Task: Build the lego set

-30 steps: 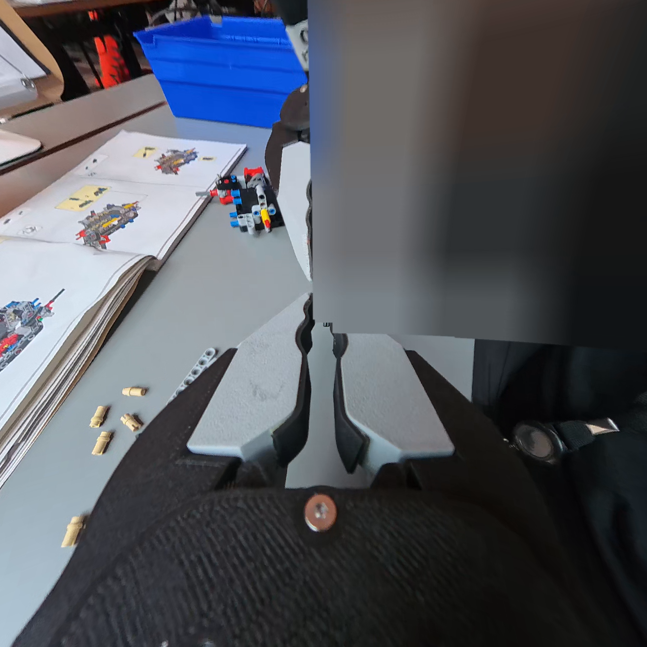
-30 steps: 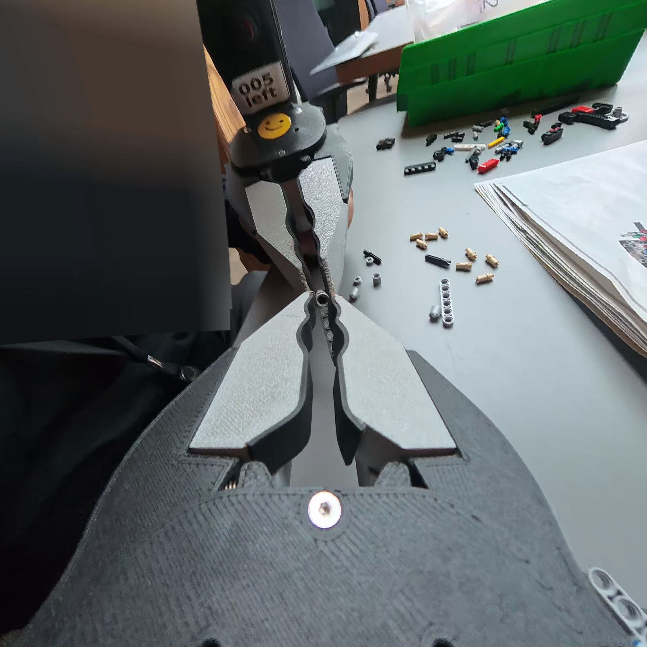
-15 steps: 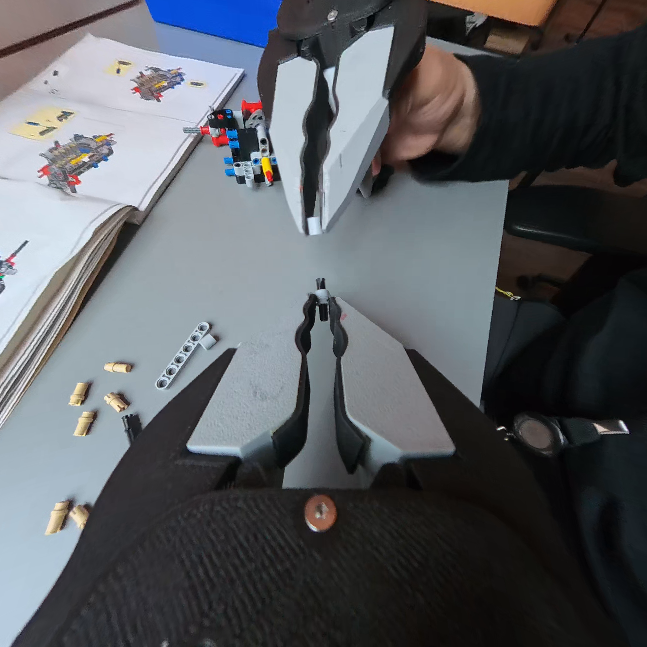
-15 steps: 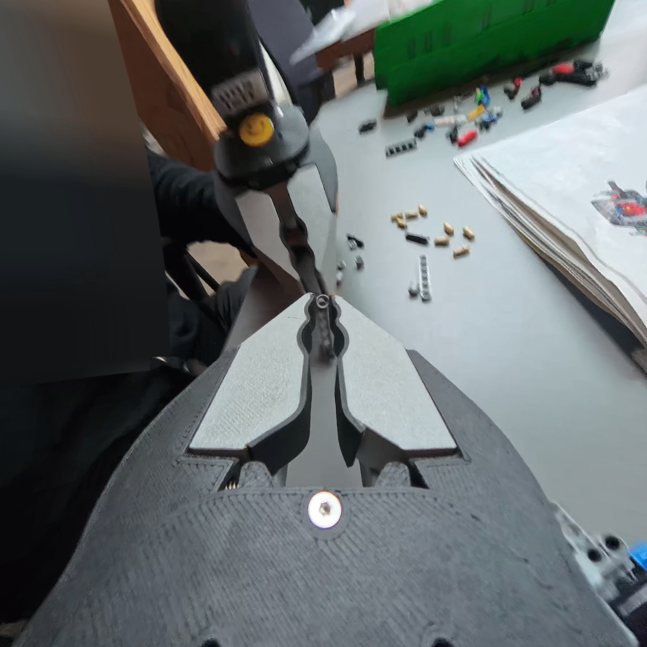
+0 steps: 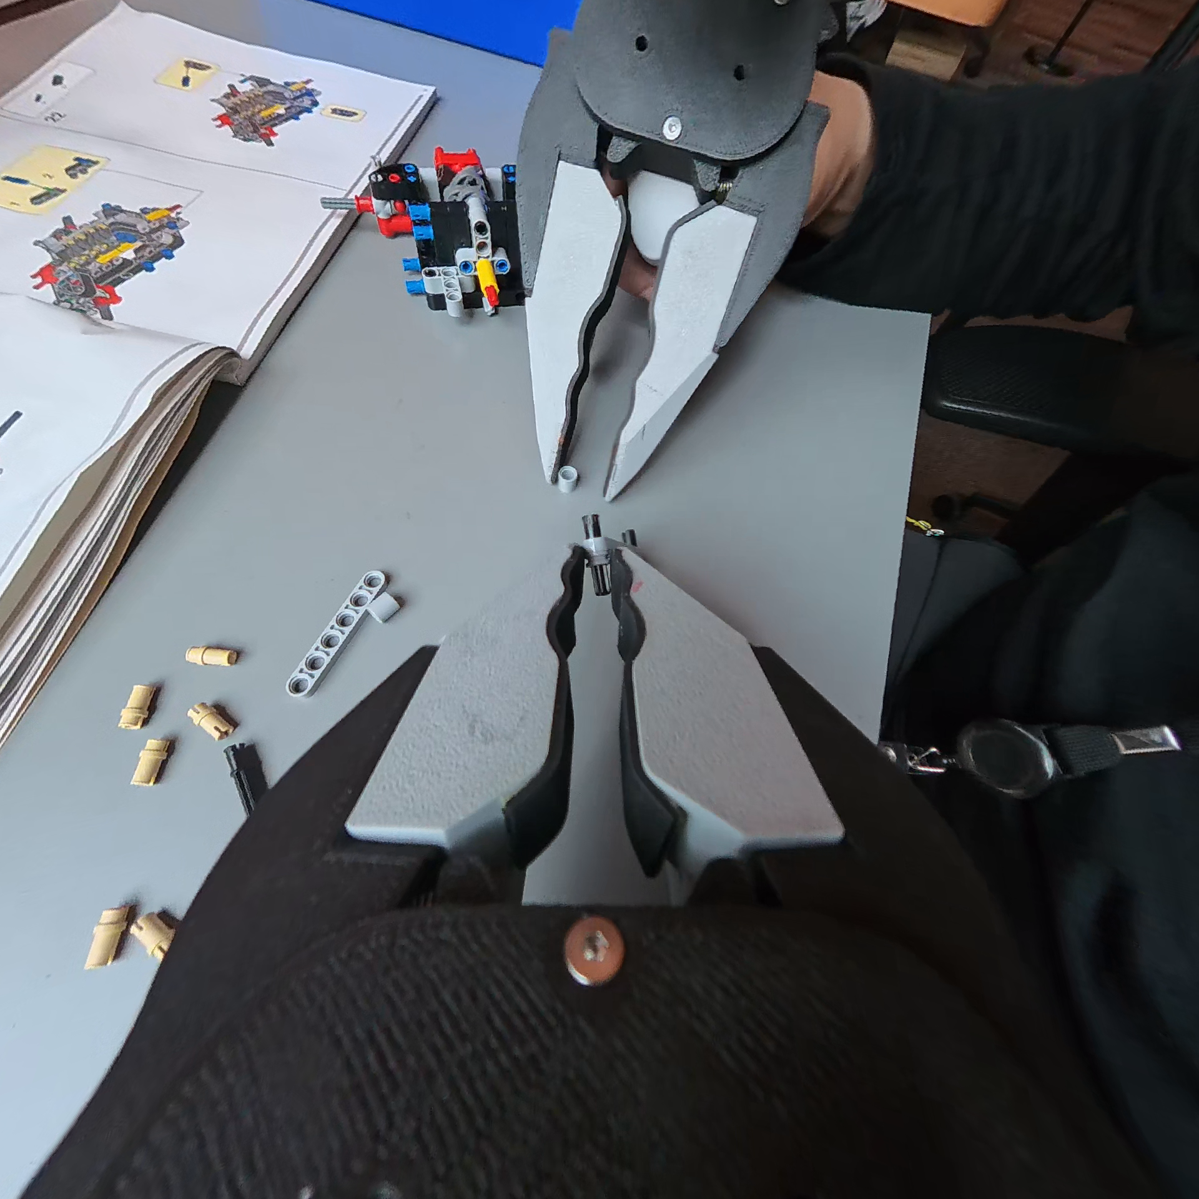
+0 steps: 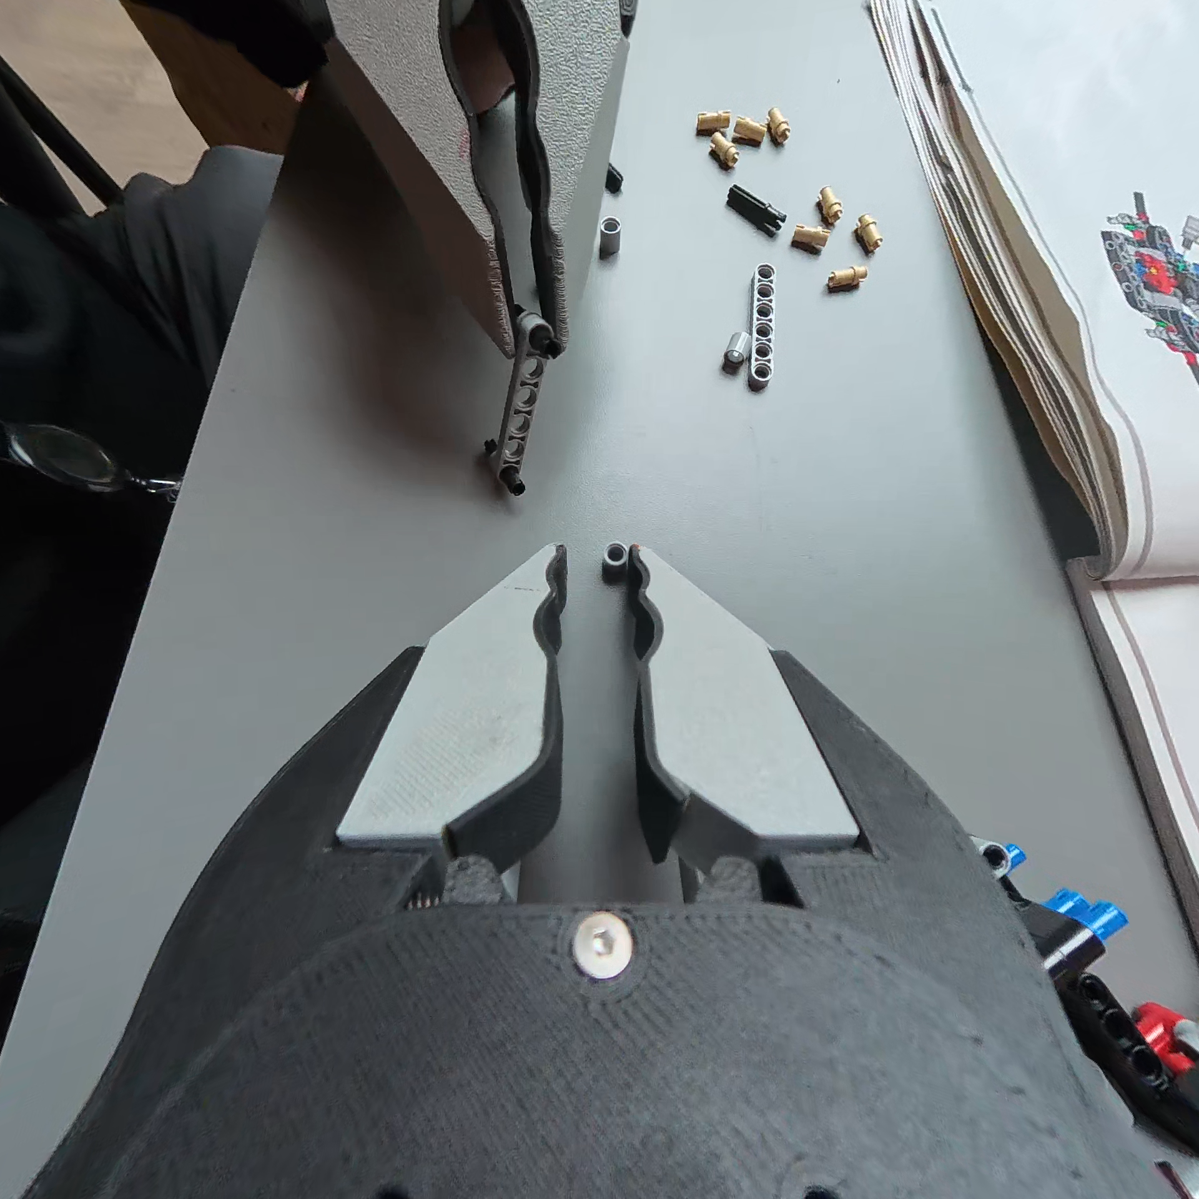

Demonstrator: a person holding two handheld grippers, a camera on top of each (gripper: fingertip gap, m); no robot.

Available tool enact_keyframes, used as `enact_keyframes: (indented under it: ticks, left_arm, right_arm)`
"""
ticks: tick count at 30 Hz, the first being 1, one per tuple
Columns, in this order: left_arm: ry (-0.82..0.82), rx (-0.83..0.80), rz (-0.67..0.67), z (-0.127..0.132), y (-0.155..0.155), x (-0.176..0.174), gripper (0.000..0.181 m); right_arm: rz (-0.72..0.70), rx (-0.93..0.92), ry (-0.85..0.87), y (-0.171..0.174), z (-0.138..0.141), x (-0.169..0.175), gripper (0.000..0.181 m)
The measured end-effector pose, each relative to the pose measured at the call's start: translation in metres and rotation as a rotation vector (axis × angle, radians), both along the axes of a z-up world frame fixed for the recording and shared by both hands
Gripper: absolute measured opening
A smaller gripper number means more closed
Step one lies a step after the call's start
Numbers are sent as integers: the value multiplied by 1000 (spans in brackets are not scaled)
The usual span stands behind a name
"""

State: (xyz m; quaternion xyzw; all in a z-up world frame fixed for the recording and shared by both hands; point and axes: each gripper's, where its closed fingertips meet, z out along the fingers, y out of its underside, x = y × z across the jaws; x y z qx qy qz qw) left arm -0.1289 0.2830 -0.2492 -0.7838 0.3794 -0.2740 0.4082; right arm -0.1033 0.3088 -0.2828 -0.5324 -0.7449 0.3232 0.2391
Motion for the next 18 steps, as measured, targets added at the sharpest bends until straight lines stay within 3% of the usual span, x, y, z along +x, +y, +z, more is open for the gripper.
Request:
enact_keyframes:
  ticks: [1, 14, 18]
  left_arm:
    - [-5, -8, -1, 0, 0, 0, 5]
    - [-12, -14, -11, 0, -1, 1, 5]
    - [-18, -109, 11, -8, 4, 0, 5]
  right_arm:
    - [-7, 6, -1, 2, 0, 0, 14]
    - [-19, 28, 11, 5, 0, -2, 4]
    - [14, 87, 39, -3, 2, -11, 4]
